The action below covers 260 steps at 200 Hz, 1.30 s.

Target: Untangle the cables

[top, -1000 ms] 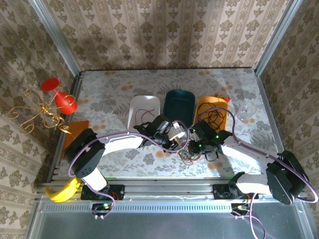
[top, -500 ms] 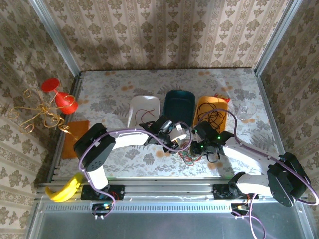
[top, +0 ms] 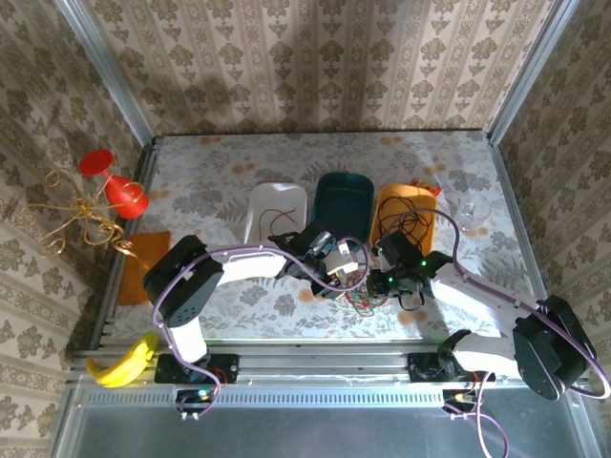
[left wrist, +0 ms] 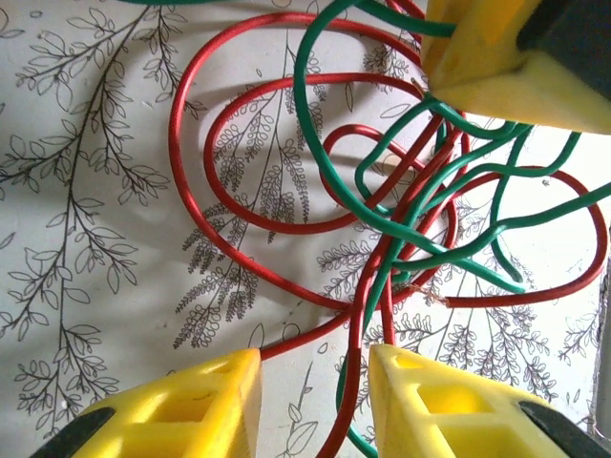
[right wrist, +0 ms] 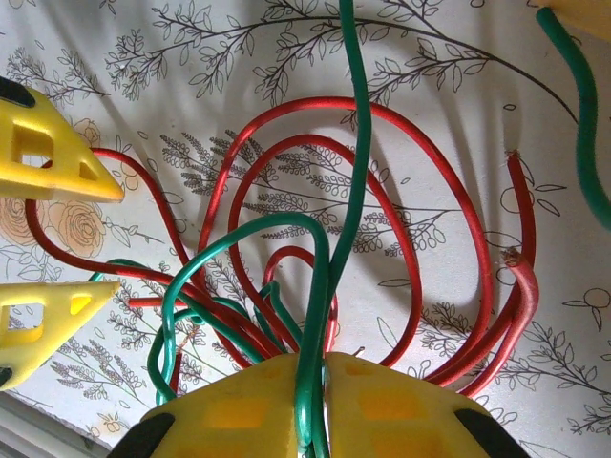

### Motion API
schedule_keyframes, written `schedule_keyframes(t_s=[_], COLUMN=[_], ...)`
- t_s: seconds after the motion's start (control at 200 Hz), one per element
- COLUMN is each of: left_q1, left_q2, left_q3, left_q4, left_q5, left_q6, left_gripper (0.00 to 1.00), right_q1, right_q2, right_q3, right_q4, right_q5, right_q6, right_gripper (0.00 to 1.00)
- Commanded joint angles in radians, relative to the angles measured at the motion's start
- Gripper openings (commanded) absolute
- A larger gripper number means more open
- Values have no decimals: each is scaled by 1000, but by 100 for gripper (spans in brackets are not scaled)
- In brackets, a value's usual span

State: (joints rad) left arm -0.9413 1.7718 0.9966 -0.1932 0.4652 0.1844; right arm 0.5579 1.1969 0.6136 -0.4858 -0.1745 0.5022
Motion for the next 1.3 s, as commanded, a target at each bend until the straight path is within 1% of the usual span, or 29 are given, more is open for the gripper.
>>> schedule_keyframes(t_s=[0.0, 0.11, 0.175, 0.23, 0.32, 0.37, 0.53, 0.605, 0.755, 0.94, 1.065, 1.155, 1.235, 1.295], left_q1=[-2, -9, -19, -24, -22, -23, -23, -21, -20, -23, -24, -22, -6, 23], left_q2=[-1, 16, 20, 18, 18, 21, 8, -29, -159, -378, -543, -661, -744, -797], left_q3=[21, 27, 16, 5, -2, -2, -20, -48, -118, -206, -238, -242, -228, -213], left_q4=[-27, -19, -2, 15, 23, 24, 71, 124, 226, 268, 254, 236, 214, 205], left_q5=[8, -51, -125, -163, -170, -163, -159, -185, -255, -345, -420, -499, -560, -577], left_q6=[29, 44, 62, 75, 77, 74, 40, 7, -83, -176, -203, -199, -188, -189], left_gripper=[34, 33, 33, 32, 29, 25, 0, 0, 0, 0, 0, 0, 0, 0], right_q1=[-9, -15, -21, -26, -37, -45, -64, -70, -92, -157, -184, -190, -191, -193], right_q2=[-6, -13, -21, -27, -37, -42, -57, -64, -83, -105, -105, -98, -90, -85], right_q3=[-9, -11, -16, -21, -30, -35, -46, -53, -74, -115, -135, -142, -143, -141], right_q4=[-17, -11, -4, 3, 10, 9, 4, -2, -18, -25, -16, -8, 0, 6], right_q5=[-22, -26, -32, -40, -56, -63, -67, -51, -5, 12, 0, -3, -8, -14], right_q6=[8, 14, 22, 28, 33, 33, 35, 44, 68, 93, 99, 104, 105, 105], right_gripper=[16, 16, 17, 17, 17, 17, 17, 17, 17, 17, 18, 18, 17, 17])
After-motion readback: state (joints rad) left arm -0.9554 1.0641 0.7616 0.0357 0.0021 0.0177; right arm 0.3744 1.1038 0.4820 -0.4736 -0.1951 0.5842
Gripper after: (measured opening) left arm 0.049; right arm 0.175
